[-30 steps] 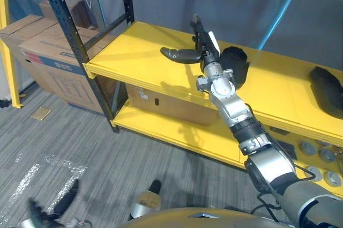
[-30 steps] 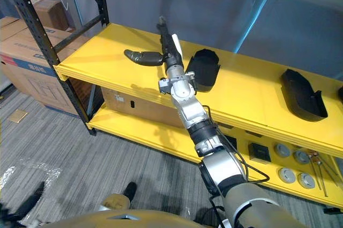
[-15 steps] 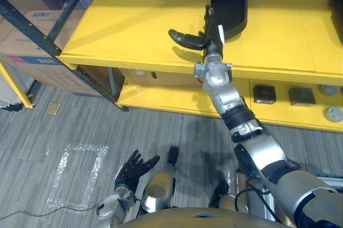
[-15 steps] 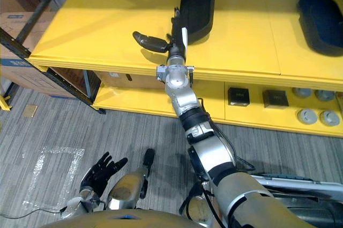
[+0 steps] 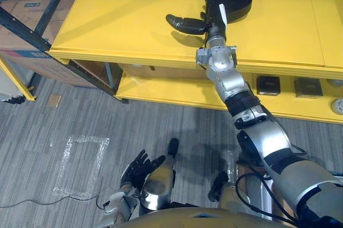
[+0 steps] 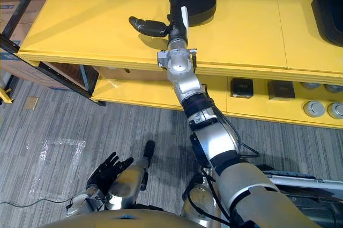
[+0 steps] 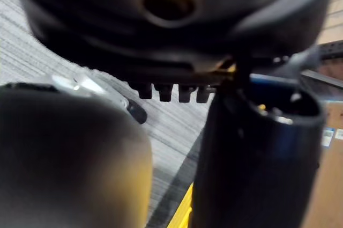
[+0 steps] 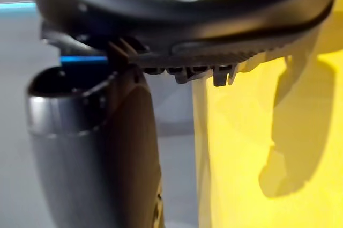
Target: Walk over and take three plastic housings, then place them on the shelf
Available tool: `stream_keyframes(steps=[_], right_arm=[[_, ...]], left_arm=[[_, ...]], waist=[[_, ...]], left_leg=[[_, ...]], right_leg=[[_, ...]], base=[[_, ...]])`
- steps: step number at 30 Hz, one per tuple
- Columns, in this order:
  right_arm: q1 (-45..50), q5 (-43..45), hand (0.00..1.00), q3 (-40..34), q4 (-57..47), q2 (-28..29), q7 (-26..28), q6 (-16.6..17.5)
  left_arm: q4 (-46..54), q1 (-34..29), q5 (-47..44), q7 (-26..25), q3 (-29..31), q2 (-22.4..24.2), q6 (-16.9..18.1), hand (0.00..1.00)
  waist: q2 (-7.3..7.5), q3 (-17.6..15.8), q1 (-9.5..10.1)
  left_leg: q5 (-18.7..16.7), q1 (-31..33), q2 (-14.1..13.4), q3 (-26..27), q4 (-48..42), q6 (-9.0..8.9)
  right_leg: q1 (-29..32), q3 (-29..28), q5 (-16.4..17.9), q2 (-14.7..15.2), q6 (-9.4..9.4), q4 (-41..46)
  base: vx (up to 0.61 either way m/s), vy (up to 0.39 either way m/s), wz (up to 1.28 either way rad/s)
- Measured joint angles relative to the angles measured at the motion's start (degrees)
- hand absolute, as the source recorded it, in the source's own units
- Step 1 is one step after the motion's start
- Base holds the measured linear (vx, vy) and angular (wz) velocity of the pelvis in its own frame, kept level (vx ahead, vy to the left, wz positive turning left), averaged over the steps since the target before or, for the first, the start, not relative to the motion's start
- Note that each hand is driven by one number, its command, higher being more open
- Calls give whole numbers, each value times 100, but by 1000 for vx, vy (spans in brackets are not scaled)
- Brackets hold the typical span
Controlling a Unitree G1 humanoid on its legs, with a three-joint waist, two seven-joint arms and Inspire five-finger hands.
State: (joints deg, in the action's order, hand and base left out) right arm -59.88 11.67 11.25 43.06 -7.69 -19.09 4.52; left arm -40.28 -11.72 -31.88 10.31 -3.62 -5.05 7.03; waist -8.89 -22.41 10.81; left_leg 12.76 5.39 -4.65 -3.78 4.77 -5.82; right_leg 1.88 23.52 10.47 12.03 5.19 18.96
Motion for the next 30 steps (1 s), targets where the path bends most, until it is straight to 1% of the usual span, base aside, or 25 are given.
stream_keyframes(steps=[6, 10, 12, 15, 18, 20, 21, 24, 26, 27, 28, 30], right_arm=[[1, 0, 100, -71, -33, -53, -325, -27], [65, 22, 100, -177, -252, -50, -595, -303], [153, 43, 100, -177, -480, -43, -785, -456], [332, 51, 100, -237, -743, -27, -1019, -697], [351, 66, 100, -408, -758, -43, -1176, -863], [392, 235, 100, -469, -798, -62, -1207, -902], [415, 273, 100, -485, -807, -69, -1209, -904], [566, 329, 100, -497, -882, -54, -1115, -916], [727, 330, 100, -492, -999, -51, -820, -885], [773, 330, 100, -489, -1025, -50, -712, -853], [847, 324, 100, -449, -1065, -56, -471, -786], [1086, 245, 100, -364, -1551, -83, -209, -786]], left_arm=[[-34, 0, 1, 11, 4, 0, 2, 100], [-40, -3, 3, 4, 5, 0, 2, 100], [-93, -3, 4, 0, 6, 0, 2, 100], [-108, -1, 3, -21, 16, -4, 3, 100], [-150, 1, 5, -28, 17, -5, 8, 100], [-200, 0, 5, -30, 35, -10, 15, 100], [-209, -2, 6, -29, 48, -13, 15, 100], [-304, 0, 8, -27, 153, -26, 23, 100], [-380, -2, 18, -30, 179, -78, 21, 100], [-407, -1, 26, -29, 188, -91, 22, 100], [-453, -2, 42, -31, 208, -117, 19, 100], [-486, -2, 61, -33, 223, -139, 12, 100]], waist=[[4, -7, -24], [15, -15, -61], [20, -18, -143], [41, -25, -162], [79, -17, -193], [118, -8, -211], [134, -8, -212], [242, 33, -234], [329, 77, -254], [350, 87, -259], [387, 104, -291], [404, 106, -325]], left_leg=[[0, -58, -1, 22, 0, 1], [-35, -186, -19, 64, 2, -15], [-43, -210, -32, 84, 2, -8], [-75, -277, -74, 248, 2, -3], [-75, -310, -104, 298, 2, -3], [-90, -353, -122, 328, 3, -9], [-99, -370, -132, 345, 4, -10], [-123, -377, -164, 381, 5, -10], [-128, -377, -164, 398, 5, -8], [-128, -377, -165, 404, 5, -8], [-130, -377, -165, 411, 4, -6], [-130, -378, -170, 416, 4, -6]], right_leg=[[-50, -13, -6, -2, 5, -7], [-146, -45, -8, -27, 7, -53], [-190, -68, -35, -56, 37, -125], [-244, -216, -132, -115, 39, -260], [-278, -258, -189, -155, 34, -337], [-309, -284, -200, -178, 29, -375], [-312, -297, -203, -194, 29, -401], [-310, -330, -222, -230, 25, -446], [-314, -339, -238, -234, 29, -484], [-329, -342, -247, -236, 33, -498], [-358, -343, -271, -240, 33, -531], [-401, -344, -326, -264, 40, -619]], base=[[-9, -43, -2], [-25, -46, -6], [-9, -36, -7], [11, -26, -24], [6, -36, -12], [-9, -39, -8], [-32, -40, -12], [-18, -37, -7], [3, -15, -2], [31, -25, -3], [34, -22, -2], [23, -20, -3]])
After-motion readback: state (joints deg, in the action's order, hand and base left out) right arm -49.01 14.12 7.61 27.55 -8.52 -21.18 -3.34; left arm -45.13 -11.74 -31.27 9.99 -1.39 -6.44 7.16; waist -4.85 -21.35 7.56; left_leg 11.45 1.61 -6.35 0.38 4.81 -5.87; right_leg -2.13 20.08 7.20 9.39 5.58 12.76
